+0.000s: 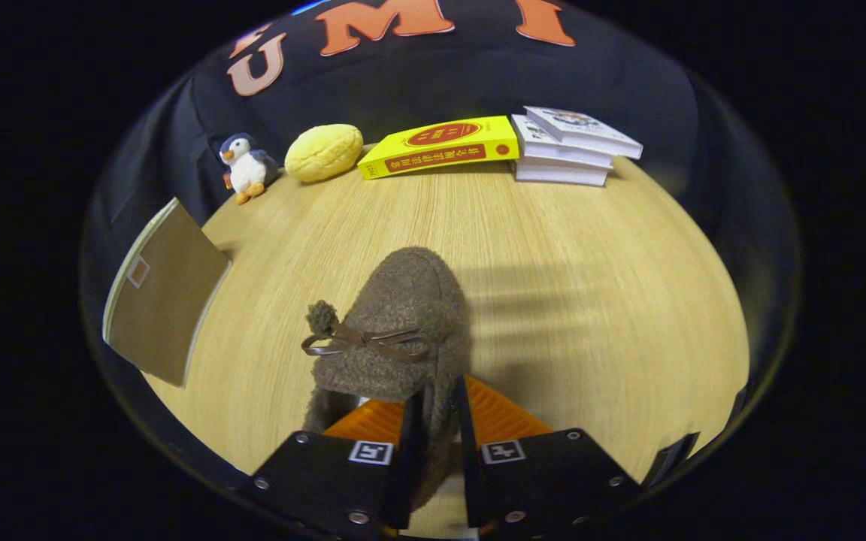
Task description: Open the storage box then place both shoes into the box .Put the left shoe in first, then the right shoe, with the right side of both shoes facing outward in a uniform manner.
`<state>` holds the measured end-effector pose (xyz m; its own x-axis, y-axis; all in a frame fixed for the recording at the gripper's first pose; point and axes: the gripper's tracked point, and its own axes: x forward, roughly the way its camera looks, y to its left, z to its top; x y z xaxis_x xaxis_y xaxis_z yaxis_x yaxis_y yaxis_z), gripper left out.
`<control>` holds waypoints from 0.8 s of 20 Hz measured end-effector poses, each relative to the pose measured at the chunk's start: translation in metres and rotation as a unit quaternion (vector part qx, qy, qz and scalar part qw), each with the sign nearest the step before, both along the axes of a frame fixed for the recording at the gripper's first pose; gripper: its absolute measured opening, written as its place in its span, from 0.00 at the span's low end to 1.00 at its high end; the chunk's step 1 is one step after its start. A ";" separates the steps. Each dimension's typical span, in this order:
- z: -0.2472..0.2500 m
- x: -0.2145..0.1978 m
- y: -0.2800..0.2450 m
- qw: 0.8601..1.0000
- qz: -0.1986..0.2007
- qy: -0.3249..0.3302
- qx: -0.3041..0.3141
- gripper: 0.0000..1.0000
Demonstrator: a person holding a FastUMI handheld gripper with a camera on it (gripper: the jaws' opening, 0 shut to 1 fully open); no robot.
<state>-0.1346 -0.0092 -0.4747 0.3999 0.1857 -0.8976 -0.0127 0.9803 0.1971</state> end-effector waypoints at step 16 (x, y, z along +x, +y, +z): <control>0.099 0.026 0.071 0.999 -0.042 -0.007 0.011 0.05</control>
